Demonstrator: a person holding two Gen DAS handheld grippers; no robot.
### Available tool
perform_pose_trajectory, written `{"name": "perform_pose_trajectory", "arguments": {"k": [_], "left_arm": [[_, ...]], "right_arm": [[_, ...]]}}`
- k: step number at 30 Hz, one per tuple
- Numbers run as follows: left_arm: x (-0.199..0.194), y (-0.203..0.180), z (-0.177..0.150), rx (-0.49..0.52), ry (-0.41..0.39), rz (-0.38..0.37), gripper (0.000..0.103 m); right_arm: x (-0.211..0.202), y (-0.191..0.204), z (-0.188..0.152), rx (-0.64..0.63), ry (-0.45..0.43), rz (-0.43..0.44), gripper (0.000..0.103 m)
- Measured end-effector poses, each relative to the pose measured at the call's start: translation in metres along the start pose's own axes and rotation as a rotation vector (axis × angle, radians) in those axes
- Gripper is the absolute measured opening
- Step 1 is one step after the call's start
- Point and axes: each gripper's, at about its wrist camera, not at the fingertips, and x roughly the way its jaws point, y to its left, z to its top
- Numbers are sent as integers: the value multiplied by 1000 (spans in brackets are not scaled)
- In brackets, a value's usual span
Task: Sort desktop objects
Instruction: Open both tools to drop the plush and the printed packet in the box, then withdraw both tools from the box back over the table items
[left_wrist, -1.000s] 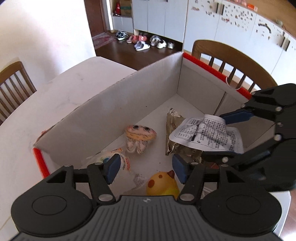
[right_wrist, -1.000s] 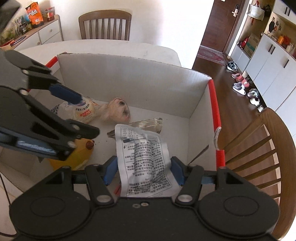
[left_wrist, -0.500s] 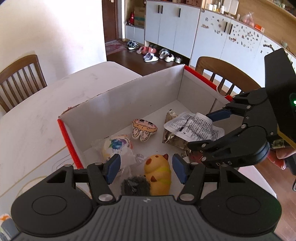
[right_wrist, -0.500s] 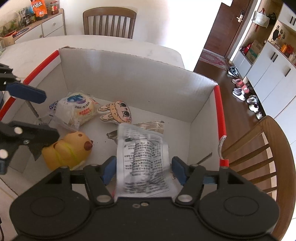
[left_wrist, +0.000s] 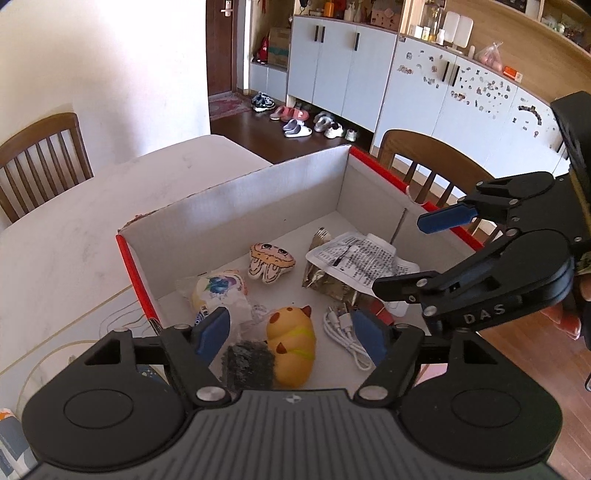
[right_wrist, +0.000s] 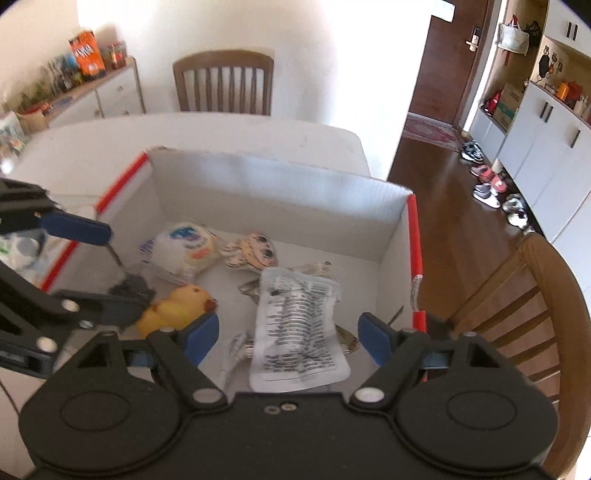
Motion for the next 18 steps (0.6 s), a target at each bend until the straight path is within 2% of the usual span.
{"name": "perform_pose_trajectory", "arguments": {"k": [7, 18], "left_arm": [[-12, -1, -5, -23, -29, 3, 81], [-47, 2, -14, -62, -108, 15, 84]], "right_arm": [[-25, 1, 0, 10, -52, 43, 85], [-47, 8, -11, 43, -98, 89, 91]]}}
